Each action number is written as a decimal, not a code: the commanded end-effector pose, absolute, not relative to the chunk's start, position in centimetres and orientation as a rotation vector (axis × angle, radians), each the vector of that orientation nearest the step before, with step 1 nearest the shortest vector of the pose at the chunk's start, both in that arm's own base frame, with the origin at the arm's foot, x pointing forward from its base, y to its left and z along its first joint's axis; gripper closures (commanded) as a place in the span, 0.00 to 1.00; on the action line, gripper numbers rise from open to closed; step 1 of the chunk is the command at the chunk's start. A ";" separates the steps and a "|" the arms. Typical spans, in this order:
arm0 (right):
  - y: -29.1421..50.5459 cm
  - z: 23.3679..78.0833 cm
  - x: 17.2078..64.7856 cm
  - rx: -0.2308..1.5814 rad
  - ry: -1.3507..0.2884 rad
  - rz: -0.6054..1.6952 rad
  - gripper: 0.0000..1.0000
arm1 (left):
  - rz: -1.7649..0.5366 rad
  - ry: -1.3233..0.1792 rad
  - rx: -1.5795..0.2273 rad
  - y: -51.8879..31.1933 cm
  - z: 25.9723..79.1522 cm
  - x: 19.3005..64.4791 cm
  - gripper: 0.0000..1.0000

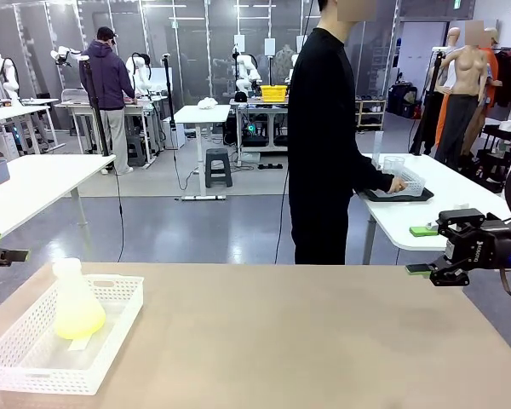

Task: Prepare the solutions needed for the experiment.
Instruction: When the human places the Big flask in the center of the table, pick up the Big flask and place it in the left Organizing basket.

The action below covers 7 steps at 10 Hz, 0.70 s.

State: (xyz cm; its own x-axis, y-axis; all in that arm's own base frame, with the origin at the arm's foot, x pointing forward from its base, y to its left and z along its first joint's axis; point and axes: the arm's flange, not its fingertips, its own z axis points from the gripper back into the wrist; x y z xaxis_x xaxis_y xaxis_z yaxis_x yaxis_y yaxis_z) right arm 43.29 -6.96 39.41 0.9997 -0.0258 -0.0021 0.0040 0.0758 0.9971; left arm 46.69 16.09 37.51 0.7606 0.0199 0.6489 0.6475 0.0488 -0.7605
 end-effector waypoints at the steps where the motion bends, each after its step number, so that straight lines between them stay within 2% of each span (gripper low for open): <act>1: -6.9 39.4 43.2 1.498 -0.028 -0.009 0.19 | -0.385 -0.490 -1.532 15.7 38.9 45.7 0.00; 2: -6.9 39.4 43.2 1.498 -0.028 -0.009 0.19 | -0.313 -0.440 -1.548 15.6 39.1 45.5 0.00; 3: -6.9 39.4 43.2 1.498 -0.028 -0.009 0.19 | -0.363 -0.462 -1.571 15.4 39.0 46.2 0.00; 4: -6.9 39.4 43.2 1.498 -0.028 -0.009 0.19 | -0.248 -0.426 -1.624 15.0 38.8 46.7 0.00; 7: -6.9 39.4 43.2 1.498 -0.028 -0.009 0.19 | -0.175 -0.268 -1.588 14.1 38.6 48.0 0.00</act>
State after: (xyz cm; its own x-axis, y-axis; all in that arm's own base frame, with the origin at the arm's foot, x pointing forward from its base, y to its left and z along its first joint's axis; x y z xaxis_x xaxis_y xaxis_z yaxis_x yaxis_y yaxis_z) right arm 43.29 -6.96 39.41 0.9997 -0.0258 -0.0021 0.0040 0.0758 0.9971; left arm 47.20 14.44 38.02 0.9452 0.0831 0.3157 0.3197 -0.0394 -0.9467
